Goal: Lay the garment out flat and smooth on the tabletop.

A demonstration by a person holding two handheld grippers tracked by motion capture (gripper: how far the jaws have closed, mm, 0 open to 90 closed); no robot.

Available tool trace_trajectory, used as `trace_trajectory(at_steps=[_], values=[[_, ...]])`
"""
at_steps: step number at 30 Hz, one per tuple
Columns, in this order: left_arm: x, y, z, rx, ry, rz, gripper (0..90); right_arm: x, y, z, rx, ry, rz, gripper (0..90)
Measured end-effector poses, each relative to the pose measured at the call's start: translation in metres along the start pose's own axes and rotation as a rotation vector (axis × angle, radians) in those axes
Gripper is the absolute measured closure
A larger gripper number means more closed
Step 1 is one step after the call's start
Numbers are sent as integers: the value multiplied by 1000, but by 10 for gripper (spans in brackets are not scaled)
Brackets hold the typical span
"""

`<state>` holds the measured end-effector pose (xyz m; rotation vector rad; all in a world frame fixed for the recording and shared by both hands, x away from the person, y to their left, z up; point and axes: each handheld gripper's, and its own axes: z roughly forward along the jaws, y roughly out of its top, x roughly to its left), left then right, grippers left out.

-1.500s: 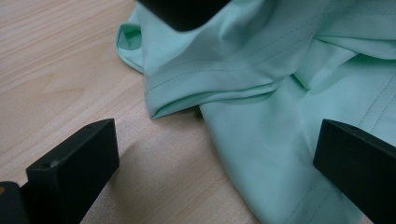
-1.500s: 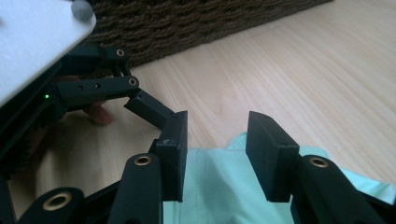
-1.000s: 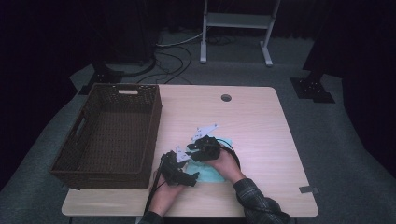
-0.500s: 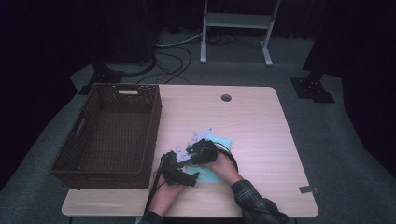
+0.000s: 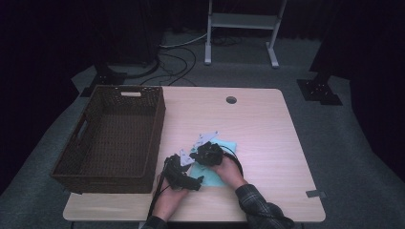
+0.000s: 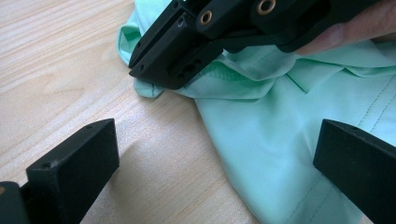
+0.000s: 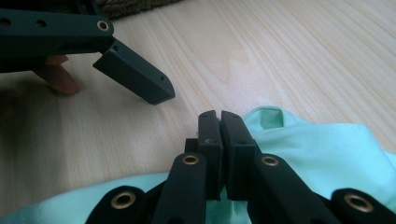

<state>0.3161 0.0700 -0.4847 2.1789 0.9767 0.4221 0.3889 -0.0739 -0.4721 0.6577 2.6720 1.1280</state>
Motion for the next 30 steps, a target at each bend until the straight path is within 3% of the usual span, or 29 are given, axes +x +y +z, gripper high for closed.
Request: trace_trajectory(at_steps=[11, 18, 25, 30], values=[[0, 0, 0, 0, -1, -2, 0, -5, 2, -20, -54, 14, 37, 875], [0, 0, 0, -1, 0, -1, 0, -8, 0, -34, -74, 2, 35, 875], [0, 0, 0, 2, 0, 3, 0, -12, -7, -51, -83, -18, 28, 874], [0, 0, 0, -3, 0, -1, 0, -17, -14, -61, -104, -14, 52, 875]])
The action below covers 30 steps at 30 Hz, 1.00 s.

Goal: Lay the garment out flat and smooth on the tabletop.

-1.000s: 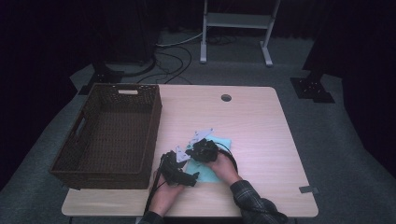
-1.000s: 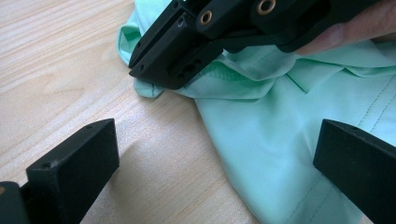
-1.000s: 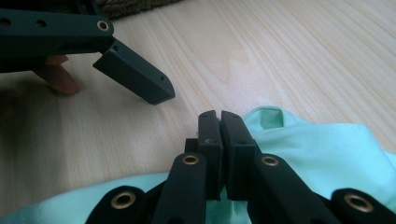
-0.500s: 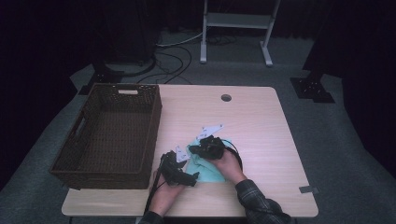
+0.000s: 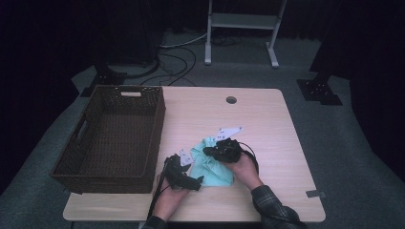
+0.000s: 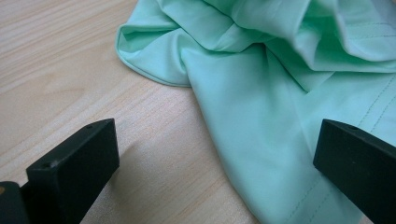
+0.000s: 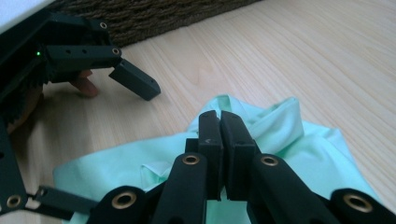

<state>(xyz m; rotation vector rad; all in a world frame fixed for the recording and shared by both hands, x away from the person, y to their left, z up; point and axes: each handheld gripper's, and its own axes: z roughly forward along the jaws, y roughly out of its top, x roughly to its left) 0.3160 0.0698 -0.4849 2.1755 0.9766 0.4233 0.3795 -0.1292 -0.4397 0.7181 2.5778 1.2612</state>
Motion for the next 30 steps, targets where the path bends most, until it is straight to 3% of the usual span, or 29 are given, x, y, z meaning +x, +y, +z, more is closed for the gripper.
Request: trace_trajectory(at_steps=[10, 30], values=[[0, 0, 0, -1, 1, -1, 0, -9, -15, -17, 2, -35, -9, 875], [0, 0, 0, 0, 0, -2, 0, -25, -54, -42, -16, -50, 10, 875]])
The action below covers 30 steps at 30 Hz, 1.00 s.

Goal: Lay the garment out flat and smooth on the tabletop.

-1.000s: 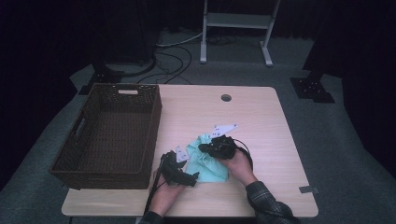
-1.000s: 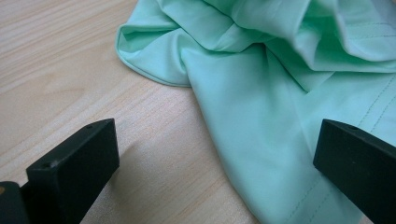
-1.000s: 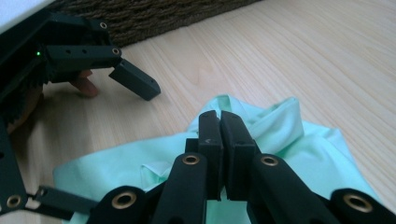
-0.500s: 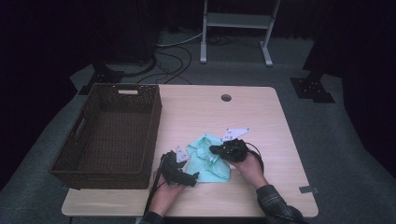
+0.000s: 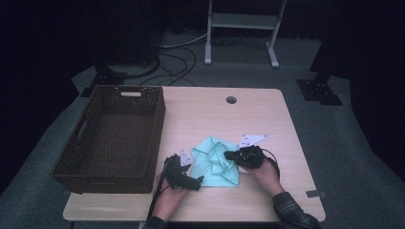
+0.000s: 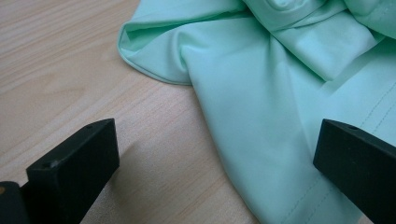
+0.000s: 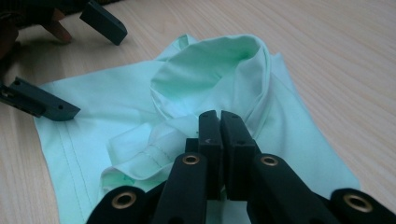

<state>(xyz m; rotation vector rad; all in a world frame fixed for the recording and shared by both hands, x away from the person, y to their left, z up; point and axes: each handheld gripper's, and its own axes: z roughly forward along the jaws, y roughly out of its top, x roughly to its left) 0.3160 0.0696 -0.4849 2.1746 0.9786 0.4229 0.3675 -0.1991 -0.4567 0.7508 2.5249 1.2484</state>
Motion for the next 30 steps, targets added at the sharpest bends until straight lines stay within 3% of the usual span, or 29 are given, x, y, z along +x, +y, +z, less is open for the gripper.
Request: trace_trajectory(at_steps=[30], values=[[0, 0, 0, 1, 0, 1, 0, -11, -20, -24, 16, -52, 45, 874]])
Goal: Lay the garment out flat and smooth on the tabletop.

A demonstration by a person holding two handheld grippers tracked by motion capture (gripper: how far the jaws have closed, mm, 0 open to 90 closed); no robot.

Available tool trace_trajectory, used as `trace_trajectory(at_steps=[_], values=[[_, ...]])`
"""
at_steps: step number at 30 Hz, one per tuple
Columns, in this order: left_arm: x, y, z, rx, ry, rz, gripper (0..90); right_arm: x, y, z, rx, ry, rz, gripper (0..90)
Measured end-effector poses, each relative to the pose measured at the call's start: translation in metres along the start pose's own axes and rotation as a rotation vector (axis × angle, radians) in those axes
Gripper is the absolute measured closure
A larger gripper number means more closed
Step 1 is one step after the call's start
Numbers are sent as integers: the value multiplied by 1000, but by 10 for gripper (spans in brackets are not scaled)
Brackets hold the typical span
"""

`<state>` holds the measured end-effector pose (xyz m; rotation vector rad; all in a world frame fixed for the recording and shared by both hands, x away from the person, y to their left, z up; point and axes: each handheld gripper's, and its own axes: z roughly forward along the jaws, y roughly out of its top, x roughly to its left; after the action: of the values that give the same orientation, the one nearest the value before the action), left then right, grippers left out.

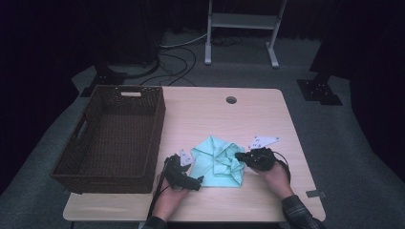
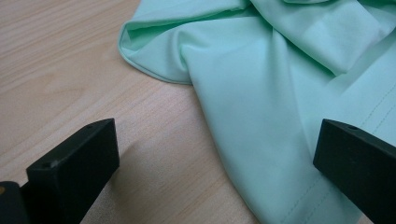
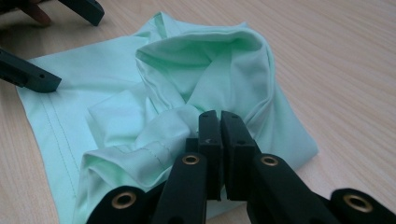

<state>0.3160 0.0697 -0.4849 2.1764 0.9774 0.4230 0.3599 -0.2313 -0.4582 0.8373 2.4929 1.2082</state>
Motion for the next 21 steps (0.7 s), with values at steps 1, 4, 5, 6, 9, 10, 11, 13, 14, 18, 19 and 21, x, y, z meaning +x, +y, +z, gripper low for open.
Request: trace_trajectory(at_steps=[1, 4, 5, 6, 9, 10, 11, 13, 14, 18, 19, 21], values=[[0, 0, 0, 0, 0, 0, 0, 0, -1, -1, 0, -3, 1, 874], [0, 0, 0, 0, 0, 0, 0, -1, -2, -3, 0, -4, 3, 874], [0, 0, 0, 0, 0, 0, 0, -2, -2, -4, -1, -6, 1, 874], [0, 0, 0, 0, 0, 0, 0, -2, -2, -4, -2, -7, 0, 874], [0, 0, 0, 0, 0, 0, 0, -3, -3, -7, -2, -12, 7, 874], [0, 0, 0, 0, 0, 0, 0, -3, -4, -8, -3, -12, 6, 874], [0, 0, 0, 0, 0, 0, 0, -3, -4, -9, -4, -14, 7, 874], [0, 0, 0, 0, 0, 0, 0, -4, -5, -10, -3, -16, 11, 874], [0, 0, 0, 0, 0, 0, 0, -4, -6, -11, -3, -18, 11, 874], [0, 0, 0, 0, 0, 0, 0, -4, -7, -14, -3, -23, 10, 874], [0, 0, 0, 0, 0, 0, 0, -4, -8, -15, -3, -24, 12, 874], [0, 0, 0, 0, 0, 0, 0, -5, -9, -17, -1, -26, 15, 874]])
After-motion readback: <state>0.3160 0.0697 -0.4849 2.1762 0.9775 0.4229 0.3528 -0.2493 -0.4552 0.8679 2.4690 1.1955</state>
